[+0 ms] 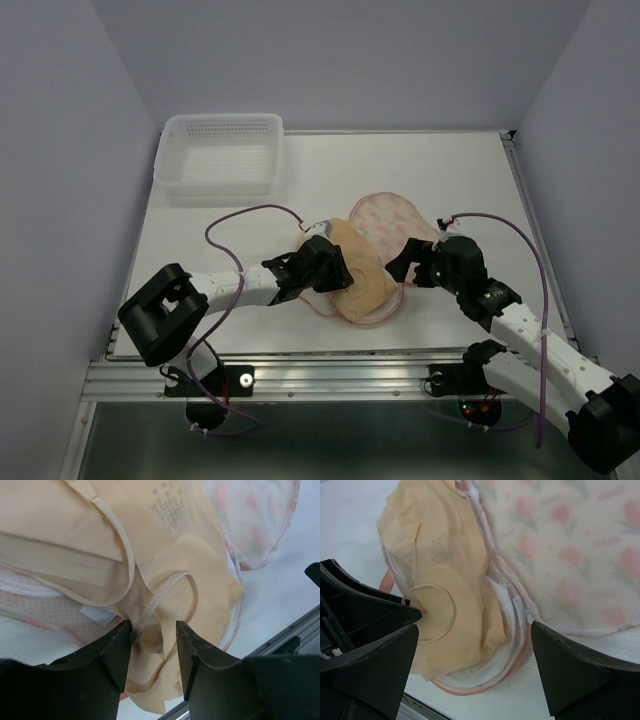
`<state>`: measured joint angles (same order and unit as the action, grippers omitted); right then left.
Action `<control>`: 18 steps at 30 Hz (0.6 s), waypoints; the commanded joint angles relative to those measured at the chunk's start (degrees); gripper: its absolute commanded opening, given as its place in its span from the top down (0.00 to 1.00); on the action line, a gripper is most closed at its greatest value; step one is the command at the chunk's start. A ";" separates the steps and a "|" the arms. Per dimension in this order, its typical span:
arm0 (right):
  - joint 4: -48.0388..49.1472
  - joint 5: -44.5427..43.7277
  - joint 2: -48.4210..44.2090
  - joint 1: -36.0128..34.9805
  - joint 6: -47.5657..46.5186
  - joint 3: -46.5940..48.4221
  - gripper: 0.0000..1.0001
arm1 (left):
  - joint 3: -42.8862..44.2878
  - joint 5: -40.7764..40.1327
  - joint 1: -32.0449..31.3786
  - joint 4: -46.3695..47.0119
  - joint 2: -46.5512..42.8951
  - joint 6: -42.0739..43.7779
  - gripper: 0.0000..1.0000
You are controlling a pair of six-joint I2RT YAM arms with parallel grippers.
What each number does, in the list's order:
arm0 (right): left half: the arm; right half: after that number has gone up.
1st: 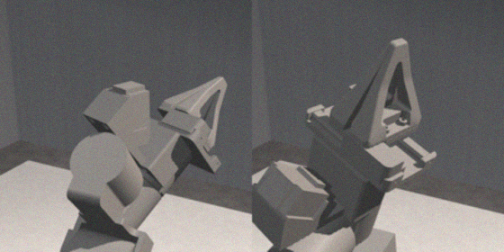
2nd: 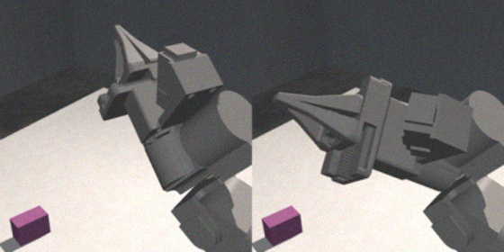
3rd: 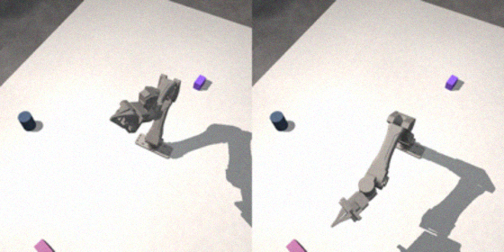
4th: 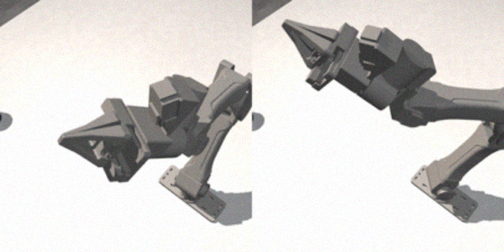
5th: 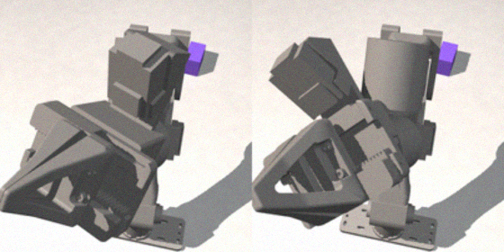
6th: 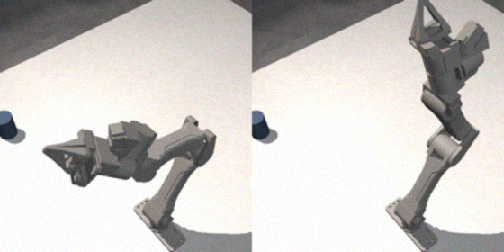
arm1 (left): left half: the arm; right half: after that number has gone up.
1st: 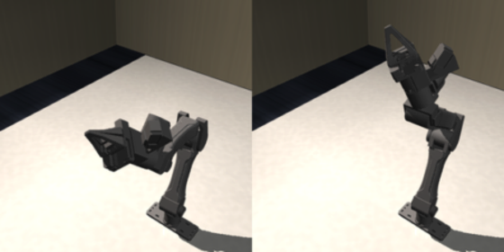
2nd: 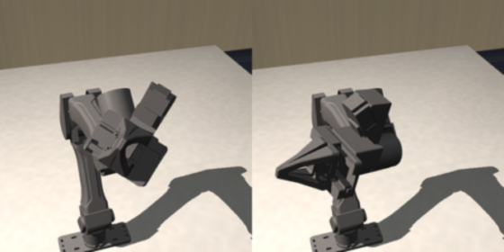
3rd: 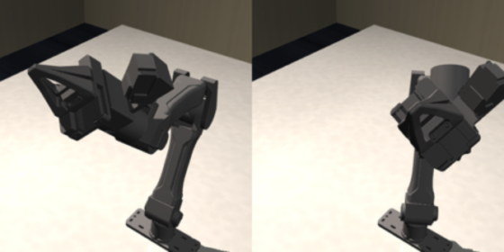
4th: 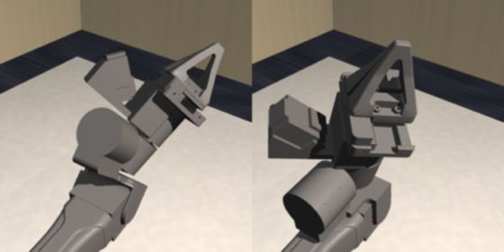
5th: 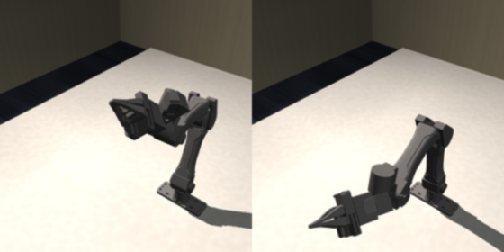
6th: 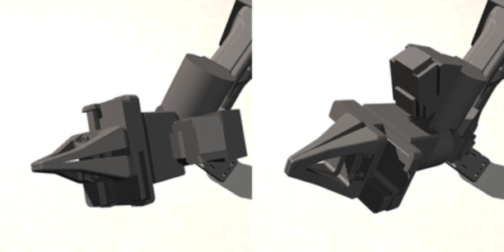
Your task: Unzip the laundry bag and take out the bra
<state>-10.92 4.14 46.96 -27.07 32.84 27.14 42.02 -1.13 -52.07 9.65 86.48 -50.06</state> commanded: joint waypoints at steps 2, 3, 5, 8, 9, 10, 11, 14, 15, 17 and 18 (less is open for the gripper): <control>3.45 0.61 -1.34 -0.18 0.21 -0.85 0.00 | 2.19 0.69 -0.75 2.04 0.97 0.05 0.49; 3.45 0.60 -1.43 -0.18 0.29 -0.86 0.00 | 2.62 0.69 -0.84 2.04 1.24 0.05 0.49; 3.45 0.43 -1.61 -0.18 0.21 -0.94 0.00 | 2.98 0.77 -0.92 2.04 1.76 0.32 0.50; 3.45 0.60 -1.43 -0.18 0.29 -0.77 0.00 | 3.77 0.86 -0.92 1.78 2.82 0.75 0.54; 3.45 0.60 -1.43 -0.18 0.38 -0.77 0.00 | 4.12 0.86 -0.92 1.43 3.17 0.93 0.59; 3.36 0.60 -1.52 -0.18 0.30 -0.68 0.00 | 4.30 0.86 -0.92 1.25 3.26 1.02 0.64; 3.36 0.60 -1.69 -0.18 0.29 -0.68 0.00 | 4.65 0.86 -0.92 1.16 3.35 1.19 0.69; 3.36 0.43 -1.96 -0.18 0.12 -0.59 0.00 | 5.26 0.86 -0.92 0.64 2.56 1.37 0.90; 3.36 0.52 -1.96 -0.18 0.03 -0.59 0.00 | 5.53 0.86 -0.92 0.46 2.12 1.46 0.94; 3.18 0.25 -2.13 -0.18 -0.41 -0.51 0.00 | 6.84 0.77 -0.92 -1.12 0.54 2.07 0.99; 3.01 -0.18 -2.66 -0.18 -0.76 -0.42 0.00 | 8.15 -0.01 -0.92 -2.78 -0.86 2.77 0.99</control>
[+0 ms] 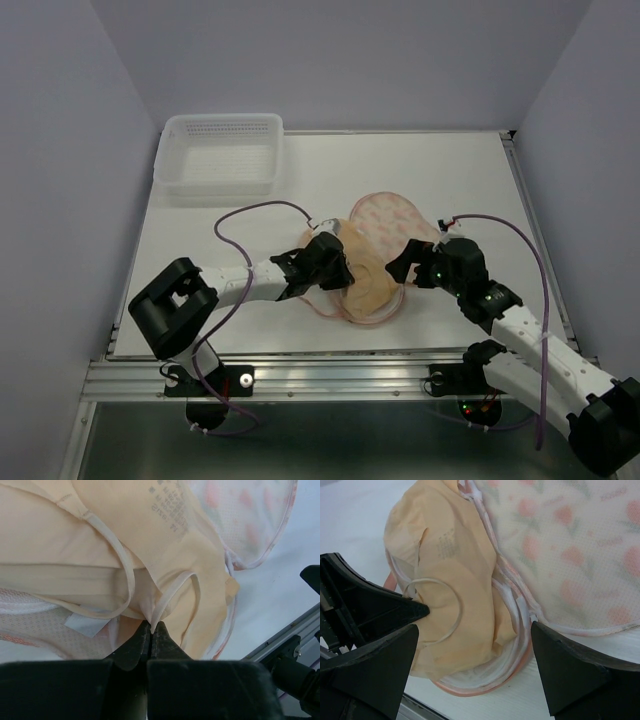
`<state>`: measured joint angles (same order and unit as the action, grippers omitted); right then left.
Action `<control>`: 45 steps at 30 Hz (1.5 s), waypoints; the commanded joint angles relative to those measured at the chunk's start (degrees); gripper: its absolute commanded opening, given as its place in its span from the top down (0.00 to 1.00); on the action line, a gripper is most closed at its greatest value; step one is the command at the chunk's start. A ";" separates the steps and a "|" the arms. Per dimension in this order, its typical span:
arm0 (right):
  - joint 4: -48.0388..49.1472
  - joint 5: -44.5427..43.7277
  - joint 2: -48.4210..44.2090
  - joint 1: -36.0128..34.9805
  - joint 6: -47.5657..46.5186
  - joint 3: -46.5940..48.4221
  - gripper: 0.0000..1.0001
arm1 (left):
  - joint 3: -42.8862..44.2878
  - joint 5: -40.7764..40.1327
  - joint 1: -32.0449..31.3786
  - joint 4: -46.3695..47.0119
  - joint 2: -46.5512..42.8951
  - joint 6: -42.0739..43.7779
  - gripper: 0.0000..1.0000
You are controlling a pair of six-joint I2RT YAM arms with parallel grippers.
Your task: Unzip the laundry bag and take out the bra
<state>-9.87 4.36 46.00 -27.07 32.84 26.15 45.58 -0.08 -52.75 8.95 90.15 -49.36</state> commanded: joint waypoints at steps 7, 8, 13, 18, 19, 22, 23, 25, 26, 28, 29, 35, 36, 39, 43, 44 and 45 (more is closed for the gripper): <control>-2.07 -6.88 -8.11 -0.18 -2.25 2.67 0.00 | 10.83 -3.35 2.55 -7.97 -11.47 5.06 1.00; -2.61 -7.87 -10.29 -0.18 -2.25 3.02 0.00 | 12.15 -3.61 3.26 -8.42 -12.36 5.33 1.00; -3.67 -11.13 -17.86 -0.18 -3.21 3.99 0.00 | 18.48 -4.93 9.41 -13.94 -17.98 7.79 1.00; -4.02 -11.39 -23.14 -0.18 -3.92 4.35 0.00 | 24.81 -6.25 19.34 -16.77 -21.24 10.42 1.00; -4.02 -11.30 -23.41 -0.18 -4.10 4.35 0.00 | 27.43 -6.34 21.18 -17.03 -21.24 11.73 1.00; -4.11 -10.17 -22.45 -0.18 -4.28 3.91 0.00 | 35.15 -6.25 28.48 -20.97 -18.80 15.16 1.00; -4.19 -9.38 -21.40 -0.18 -4.28 3.82 0.00 | 37.54 -6.16 30.15 -21.86 -17.65 16.13 1.00; -4.11 -8.32 -19.99 -0.18 -4.36 3.73 0.00 | 44.11 -5.90 34.70 -23.79 -13.27 19.55 1.00; -4.02 -8.14 -19.63 -0.18 -4.45 3.73 0.00 | 46.50 -5.64 36.21 -24.41 -11.59 20.61 1.00; -3.93 -7.53 -18.84 -0.18 -4.63 3.73 0.00 | 53.34 -5.29 39.29 -25.73 -5.46 22.37 1.00; -3.58 -6.65 -18.49 -0.18 -4.89 3.64 0.00 | 55.73 -4.41 42.44 -26.78 -3.25 23.69 1.00; -3.05 -2.89 -15.41 -0.18 -5.68 3.47 0.00 | 72.70 -0.80 51.77 -29.25 15.91 27.91 1.00; -2.96 -2.87 -15.15 -0.18 -5.77 3.47 0.00 | 74.55 -0.80 52.31 -29.95 18.28 29.22 1.00; -3.05 -3.13 -14.45 -0.18 -5.77 3.21 0.00 | 80.18 0.42 56.17 -31.36 26.63 30.46 1.00; -2.70 -3.48 -12.96 -0.18 -5.77 2.94 0.00 | 76.00 5.16 57.50 -27.16 28.50 30.38 1.00; -2.35 -3.57 -12.17 -0.18 -5.77 2.85 0.00 | 74.14 6.22 57.50 -26.01 28.42 30.12 1.00; -2.17 -3.57 -11.73 -0.18 -5.86 2.85 0.00 | 72.30 7.10 57.50 -24.70 28.07 29.59 1.00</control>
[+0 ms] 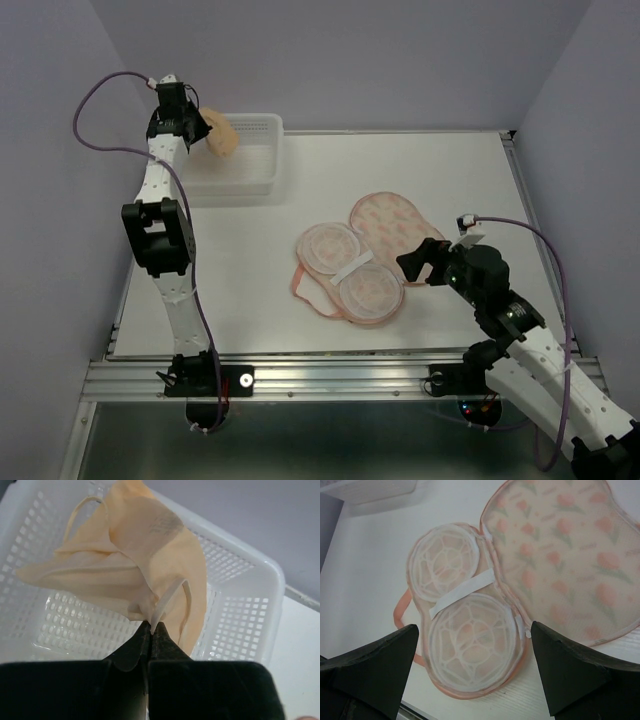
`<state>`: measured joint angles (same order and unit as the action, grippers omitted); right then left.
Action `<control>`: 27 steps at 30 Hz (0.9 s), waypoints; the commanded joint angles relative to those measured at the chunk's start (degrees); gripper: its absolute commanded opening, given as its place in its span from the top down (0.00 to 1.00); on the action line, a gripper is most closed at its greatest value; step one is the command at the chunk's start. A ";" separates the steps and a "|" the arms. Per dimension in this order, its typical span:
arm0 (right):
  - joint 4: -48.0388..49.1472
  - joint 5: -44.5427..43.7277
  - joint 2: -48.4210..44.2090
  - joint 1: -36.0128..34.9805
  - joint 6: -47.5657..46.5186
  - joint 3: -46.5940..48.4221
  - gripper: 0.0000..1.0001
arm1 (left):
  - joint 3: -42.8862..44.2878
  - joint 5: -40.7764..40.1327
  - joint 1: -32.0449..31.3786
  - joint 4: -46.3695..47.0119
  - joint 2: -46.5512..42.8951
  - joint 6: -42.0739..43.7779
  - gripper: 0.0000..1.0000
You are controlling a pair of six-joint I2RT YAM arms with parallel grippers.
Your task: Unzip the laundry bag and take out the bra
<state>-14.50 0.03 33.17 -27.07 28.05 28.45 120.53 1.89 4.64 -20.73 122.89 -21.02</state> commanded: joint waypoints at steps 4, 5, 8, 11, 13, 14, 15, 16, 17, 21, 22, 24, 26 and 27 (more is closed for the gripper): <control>3.34 1.46 2.51 -0.18 -1.25 0.56 0.00 | -14.14 6.72 0.01 9.47 -6.78 -2.18 1.00; 3.43 1.55 2.69 -0.18 -1.25 0.47 0.00 | -16.44 7.77 0.01 12.18 -7.22 -3.14 1.00; 3.78 2.25 3.04 -0.18 -1.42 0.29 0.00 | -22.78 9.53 -0.16 17.20 -7.93 -7.98 1.00; 3.69 3.04 2.96 -0.18 -1.51 0.21 0.00 | -25.17 10.50 -0.86 20.19 -6.70 -11.14 1.00; 3.69 3.13 2.43 -0.18 -1.60 -0.06 0.00 | -26.83 12.95 -1.04 23.88 -5.91 -14.30 1.00; 3.78 3.13 2.25 -0.18 -1.42 -0.23 0.00 | -27.97 14.18 -0.95 25.72 -6.08 -15.53 1.00; 3.69 3.22 2.17 -0.18 -1.42 -0.23 0.00 | -30.42 15.15 -0.95 27.83 -6.69 -18.16 1.00; 3.78 3.39 2.08 -0.18 -1.42 -0.23 0.00 | -31.49 16.55 -1.04 31.68 -7.13 -19.31 1.00; 3.78 3.39 2.08 -0.18 -1.42 -0.32 0.00 | -32.63 16.83 -0.95 33.20 -7.66 -20.37 1.00; 3.78 3.57 2.08 -0.18 -1.42 -0.32 0.00 | -36.07 16.74 -1.65 37.87 -9.07 -22.84 0.92; 3.78 3.66 2.08 -0.18 -1.42 -0.23 0.00 | -35.72 16.22 -2.18 36.65 -8.38 -22.41 0.83; 3.78 3.66 2.16 -0.18 -1.51 -0.15 0.00 | -35.01 16.56 -2.53 35.41 -7.23 -22.05 0.69; 3.69 2.79 2.25 -0.18 -1.16 -0.06 0.00 | -34.92 18.31 -2.62 34.88 -6.26 -22.05 0.38; 3.52 2.08 2.16 -0.18 -0.98 -0.06 0.00 | -34.75 18.59 -2.62 34.53 -6.35 -22.05 0.26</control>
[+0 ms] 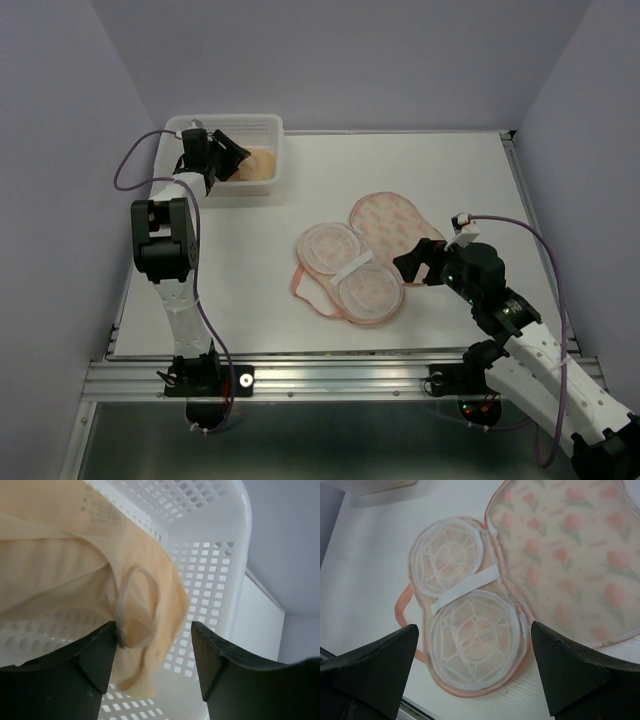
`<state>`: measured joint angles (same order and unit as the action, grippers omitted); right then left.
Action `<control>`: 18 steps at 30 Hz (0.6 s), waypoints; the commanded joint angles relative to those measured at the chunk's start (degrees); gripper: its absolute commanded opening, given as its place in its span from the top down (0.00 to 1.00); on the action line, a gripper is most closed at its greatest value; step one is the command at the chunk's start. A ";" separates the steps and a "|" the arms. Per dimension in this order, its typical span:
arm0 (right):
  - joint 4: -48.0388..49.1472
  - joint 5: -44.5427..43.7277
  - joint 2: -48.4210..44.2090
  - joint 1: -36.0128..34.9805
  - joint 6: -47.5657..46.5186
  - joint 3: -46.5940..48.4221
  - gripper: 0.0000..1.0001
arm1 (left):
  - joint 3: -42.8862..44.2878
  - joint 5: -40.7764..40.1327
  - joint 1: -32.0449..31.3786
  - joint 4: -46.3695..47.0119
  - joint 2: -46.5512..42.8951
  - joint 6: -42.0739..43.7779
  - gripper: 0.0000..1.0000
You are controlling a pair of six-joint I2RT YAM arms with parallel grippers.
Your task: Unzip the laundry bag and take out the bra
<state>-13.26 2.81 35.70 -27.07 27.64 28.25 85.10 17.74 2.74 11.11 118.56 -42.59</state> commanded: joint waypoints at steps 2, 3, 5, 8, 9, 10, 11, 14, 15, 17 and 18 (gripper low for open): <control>1.75 -2.45 -0.20 -0.18 -0.13 0.40 0.00 | 0.77 2.39 -0.72 1.90 -3.95 -0.39 0.02; 0.79 -5.68 0.59 -0.18 0.39 0.92 0.00 | 1.03 2.04 -0.81 1.37 -5.00 0.13 0.01; -1.58 -10.34 2.17 -0.18 1.71 2.50 0.00 | 3.92 0.47 -0.72 -2.75 -7.72 1.54 0.01; -3.26 -13.35 6.99 -0.18 3.03 4.18 0.00 | 9.98 -2.95 -0.72 -10.63 -10.80 4.96 0.01; -3.79 -15.62 8.49 -0.18 4.17 5.23 0.00 | 11.56 -4.02 -0.81 -13.28 -11.59 5.93 0.01; -3.97 -17.03 10.16 -0.18 4.61 5.85 0.00 | 14.80 -5.42 -0.81 -15.57 -12.82 8.03 0.01; -4.14 -18.35 13.83 -0.18 5.49 6.55 0.00 | 16.57 -8.30 -0.72 -20.56 -13.35 9.27 0.01; -4.76 -23.54 21.83 1.05 7.68 10.50 0.00 | 22.47 -14.28 -0.72 -30.43 -15.11 14.61 0.01; -4.67 -23.81 23.60 1.84 8.13 11.47 0.00 | 23.44 -15.70 -0.72 -32.63 -15.72 15.94 0.01; -4.59 -23.56 29.04 5.87 10.14 13.93 0.00 | 23.97 -19.56 -0.72 -37.19 -18.36 19.54 0.01; -4.50 -23.03 30.90 7.72 10.59 14.72 0.00 | 23.54 -20.28 -0.72 -38.35 -19.59 20.69 0.01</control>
<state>-17.76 -15.88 61.28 -24.36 34.30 38.30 106.69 5.32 1.93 -15.97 104.62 -30.28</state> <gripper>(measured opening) 0.998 0.986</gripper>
